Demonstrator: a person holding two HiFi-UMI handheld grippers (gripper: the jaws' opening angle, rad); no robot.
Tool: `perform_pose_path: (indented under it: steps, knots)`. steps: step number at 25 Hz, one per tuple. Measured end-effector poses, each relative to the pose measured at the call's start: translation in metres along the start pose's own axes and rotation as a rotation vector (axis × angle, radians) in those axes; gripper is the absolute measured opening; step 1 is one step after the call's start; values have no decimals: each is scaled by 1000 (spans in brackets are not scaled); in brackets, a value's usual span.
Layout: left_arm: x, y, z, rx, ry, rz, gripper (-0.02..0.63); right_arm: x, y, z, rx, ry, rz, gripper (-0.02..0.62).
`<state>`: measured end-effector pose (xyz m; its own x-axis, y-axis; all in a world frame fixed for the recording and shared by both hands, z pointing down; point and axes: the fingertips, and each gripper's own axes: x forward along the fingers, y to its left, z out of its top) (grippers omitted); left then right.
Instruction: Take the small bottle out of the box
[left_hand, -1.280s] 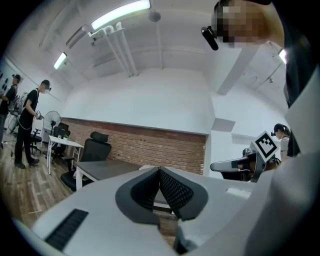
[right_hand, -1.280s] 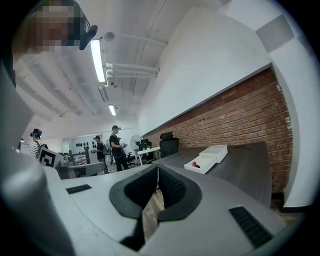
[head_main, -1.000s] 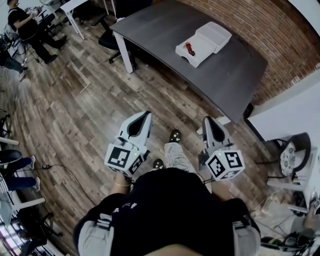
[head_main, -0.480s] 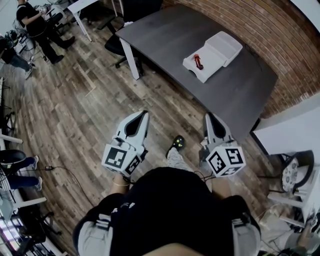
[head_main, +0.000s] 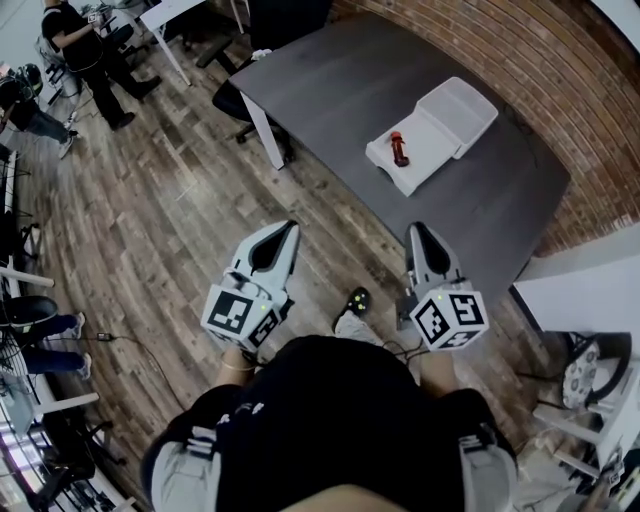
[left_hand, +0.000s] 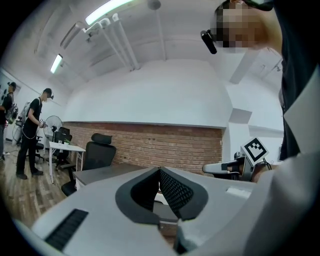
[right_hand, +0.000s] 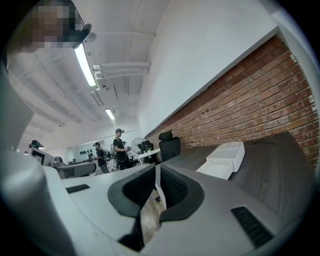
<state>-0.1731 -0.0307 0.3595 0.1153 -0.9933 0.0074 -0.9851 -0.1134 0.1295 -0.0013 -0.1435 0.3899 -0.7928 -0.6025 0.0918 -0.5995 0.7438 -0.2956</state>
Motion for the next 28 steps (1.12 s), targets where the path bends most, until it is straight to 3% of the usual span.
perform_pose_path:
  steps: [8,15,28]
  knots:
    - [82,6,10,39,33,-17,3,48,-58,18,32,-4,2,40]
    - [149,7,0,33,57,-38,3,79,-112,16,15,54,-26,59]
    - [218,53,-13,15,80,-63,3,175,-141,-8,-85,203,-25,112]
